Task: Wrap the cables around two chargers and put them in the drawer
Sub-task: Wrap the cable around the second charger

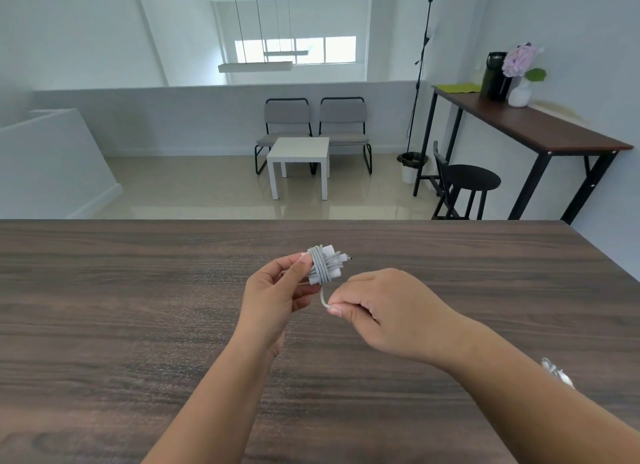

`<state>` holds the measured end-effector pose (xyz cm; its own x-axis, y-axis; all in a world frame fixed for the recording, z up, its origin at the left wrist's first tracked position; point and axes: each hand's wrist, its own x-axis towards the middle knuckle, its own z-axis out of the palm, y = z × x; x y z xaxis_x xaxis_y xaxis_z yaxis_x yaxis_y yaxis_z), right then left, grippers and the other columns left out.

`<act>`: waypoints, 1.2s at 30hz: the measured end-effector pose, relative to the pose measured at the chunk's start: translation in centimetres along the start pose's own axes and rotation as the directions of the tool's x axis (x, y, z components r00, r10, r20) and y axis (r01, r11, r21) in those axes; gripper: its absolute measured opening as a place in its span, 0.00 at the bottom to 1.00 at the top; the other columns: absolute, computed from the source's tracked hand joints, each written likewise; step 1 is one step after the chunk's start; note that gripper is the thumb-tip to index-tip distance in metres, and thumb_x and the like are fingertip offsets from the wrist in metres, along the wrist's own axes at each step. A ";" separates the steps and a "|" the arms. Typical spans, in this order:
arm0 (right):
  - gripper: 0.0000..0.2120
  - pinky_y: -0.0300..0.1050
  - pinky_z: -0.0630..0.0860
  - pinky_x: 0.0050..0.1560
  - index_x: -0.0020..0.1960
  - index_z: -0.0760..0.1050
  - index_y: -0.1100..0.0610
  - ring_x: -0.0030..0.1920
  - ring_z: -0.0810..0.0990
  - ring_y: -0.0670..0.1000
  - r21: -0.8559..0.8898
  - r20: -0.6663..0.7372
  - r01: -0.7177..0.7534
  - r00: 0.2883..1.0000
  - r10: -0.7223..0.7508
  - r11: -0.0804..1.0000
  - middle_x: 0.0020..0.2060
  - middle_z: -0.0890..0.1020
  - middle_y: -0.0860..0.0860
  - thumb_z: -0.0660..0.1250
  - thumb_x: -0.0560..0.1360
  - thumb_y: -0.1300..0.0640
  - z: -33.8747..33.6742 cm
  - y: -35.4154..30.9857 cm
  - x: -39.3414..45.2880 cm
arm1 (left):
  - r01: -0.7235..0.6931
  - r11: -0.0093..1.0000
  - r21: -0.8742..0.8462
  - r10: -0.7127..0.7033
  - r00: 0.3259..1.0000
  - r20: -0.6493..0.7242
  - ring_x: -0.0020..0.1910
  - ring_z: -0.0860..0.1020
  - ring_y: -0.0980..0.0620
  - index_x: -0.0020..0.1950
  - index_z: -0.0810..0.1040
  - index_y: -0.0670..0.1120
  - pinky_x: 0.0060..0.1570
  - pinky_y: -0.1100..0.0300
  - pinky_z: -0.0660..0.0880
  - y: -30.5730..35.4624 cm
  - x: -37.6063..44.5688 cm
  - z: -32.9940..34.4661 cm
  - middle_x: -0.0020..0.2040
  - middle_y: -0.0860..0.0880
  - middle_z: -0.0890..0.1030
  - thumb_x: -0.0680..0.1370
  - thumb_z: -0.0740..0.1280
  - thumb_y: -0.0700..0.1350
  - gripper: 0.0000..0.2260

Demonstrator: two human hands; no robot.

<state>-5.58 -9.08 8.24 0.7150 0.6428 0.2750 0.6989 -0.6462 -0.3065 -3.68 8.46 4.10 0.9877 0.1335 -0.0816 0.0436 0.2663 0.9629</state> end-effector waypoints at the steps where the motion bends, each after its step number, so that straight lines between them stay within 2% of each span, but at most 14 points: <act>1: 0.10 0.48 0.76 0.40 0.44 0.78 0.51 0.37 0.72 0.42 0.014 -0.010 0.005 1.000 -0.005 1.000 0.36 0.77 0.40 0.59 0.77 0.52 -0.1 -0.1 0.1 | -0.009 1.000 0.013 0.009 1.000 -0.004 0.36 0.82 0.53 0.55 0.82 0.43 0.37 0.61 0.77 0.0 -0.1 0.1 0.42 0.46 0.86 0.76 0.71 0.47 0.11; 6: 0.11 0.48 0.76 0.41 0.44 0.79 0.51 0.39 0.75 0.42 0.033 -0.009 0.012 1.000 -0.012 0.999 0.38 0.81 0.43 0.59 0.77 0.52 -0.6 -0.2 0.3 | 0.002 1.000 -0.014 -0.002 1.000 0.007 0.39 0.83 0.51 0.55 0.82 0.44 0.39 0.60 0.77 0.2 -0.2 0.0 0.44 0.45 0.86 0.73 0.71 0.49 0.14; 9: 0.12 0.47 0.75 0.42 0.43 0.78 0.52 0.39 0.77 0.45 0.001 0.024 0.006 1.000 -0.006 1.000 0.37 0.81 0.45 0.57 0.78 0.52 -0.9 0.3 0.1 | 0.042 0.993 -0.109 -0.041 0.999 0.014 0.38 0.82 0.53 0.55 0.82 0.45 0.37 0.63 0.79 0.5 0.0 -0.5 0.41 0.47 0.85 0.75 0.68 0.48 0.12; 14: 0.12 0.45 0.75 0.42 0.43 0.80 0.54 0.39 0.78 0.45 0.013 -0.022 0.014 1.000 -0.014 1.000 0.35 0.82 0.46 0.60 0.78 0.54 -1.7 1.1 -0.6 | 0.132 0.933 -0.336 -0.129 0.991 0.032 0.33 0.82 0.54 0.49 0.81 0.44 0.34 0.65 0.80 1.1 0.3 -1.2 0.37 0.47 0.83 0.80 0.64 0.46 0.08; 19: 0.11 0.40 0.73 0.40 0.43 0.80 0.54 0.37 0.77 0.45 0.009 -0.051 0.020 0.998 -0.019 1.000 0.33 0.81 0.45 0.61 0.78 0.54 -2.2 1.2 -0.5 | 0.131 0.914 -0.383 -0.099 0.990 0.101 0.35 0.82 0.53 0.52 0.81 0.43 0.35 0.64 0.81 1.1 0.5 -1.7 0.41 0.46 0.84 0.81 0.62 0.45 0.09; 22: 0.12 0.36 0.72 0.39 0.43 0.81 0.54 0.36 0.77 0.45 0.023 -0.056 0.021 0.998 -0.020 1.000 0.32 0.81 0.45 0.61 0.78 0.53 -2.5 1.4 -0.4 | 0.095 0.947 -0.308 -0.054 0.989 0.138 0.40 0.80 0.51 0.58 0.80 0.42 0.38 0.63 0.81 0.7 0.6 -2.1 0.45 0.45 0.83 0.76 0.66 0.46 0.14; 24: 0.11 0.38 0.73 0.40 0.43 0.81 0.53 0.36 0.78 0.45 0.014 -0.053 0.022 0.998 -0.021 1.000 0.33 0.81 0.45 0.61 0.78 0.53 -2.7 1.6 -0.3 | 0.066 0.971 -0.228 -0.028 0.986 0.164 0.42 0.80 0.51 0.60 0.79 0.42 0.40 0.63 0.81 0.4 0.5 -2.2 0.47 0.45 0.83 0.72 0.67 0.46 0.17; 28: 0.12 0.45 0.76 0.40 0.43 0.81 0.52 0.37 0.79 0.45 -0.030 -0.025 0.025 0.999 -0.025 0.999 0.35 0.82 0.45 0.59 0.78 0.52 -2.9 1.8 0.1 | -0.027 0.999 -0.036 0.033 0.982 0.187 0.43 0.79 0.51 0.55 0.80 0.45 0.42 0.62 0.79 0.2 0.2 -2.0 0.45 0.45 0.82 0.71 0.69 0.46 0.14; 31: 0.14 0.47 0.75 0.40 0.43 0.80 0.54 0.38 0.79 0.48 -0.057 -0.005 0.025 1.000 -0.025 0.998 0.36 0.82 0.47 0.58 0.77 0.50 -2.9 2.0 0.6 | -0.125 0.984 0.129 0.094 0.971 0.221 0.44 0.79 0.50 0.51 0.83 0.51 0.43 0.60 0.78 0.4 0.1 -1.7 0.46 0.44 0.80 0.72 0.74 0.48 0.09; 34: 0.12 0.46 0.74 0.39 0.43 0.80 0.54 0.36 0.77 0.46 -0.043 -0.018 0.050 0.999 -0.051 0.998 0.34 0.81 0.45 0.60 0.76 0.51 -3.0 2.1 1.4 | -0.205 0.945 0.253 0.146 0.962 0.231 0.42 0.78 0.52 0.52 0.83 0.51 0.43 0.61 0.77 0.6 0.1 -1.2 0.43 0.47 0.80 0.71 0.74 0.48 0.10; 36: 0.10 0.43 0.73 0.37 0.42 0.81 0.53 0.34 0.76 0.43 -0.003 -0.039 0.040 0.998 -0.040 0.999 0.34 0.81 0.43 0.62 0.75 0.52 -3.0 2.2 1.9 | -0.247 0.921 0.301 0.172 0.952 0.253 0.39 0.77 0.53 0.52 0.83 0.52 0.43 0.58 0.77 0.7 0.0 -0.9 0.40 0.51 0.80 0.71 0.74 0.49 0.10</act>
<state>-2.63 -10.52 10.78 0.6867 0.6515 0.3224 0.7268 -0.6212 -0.2930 -3.80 9.46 4.51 0.9858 -0.0687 0.1534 -0.1584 -0.0753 0.9845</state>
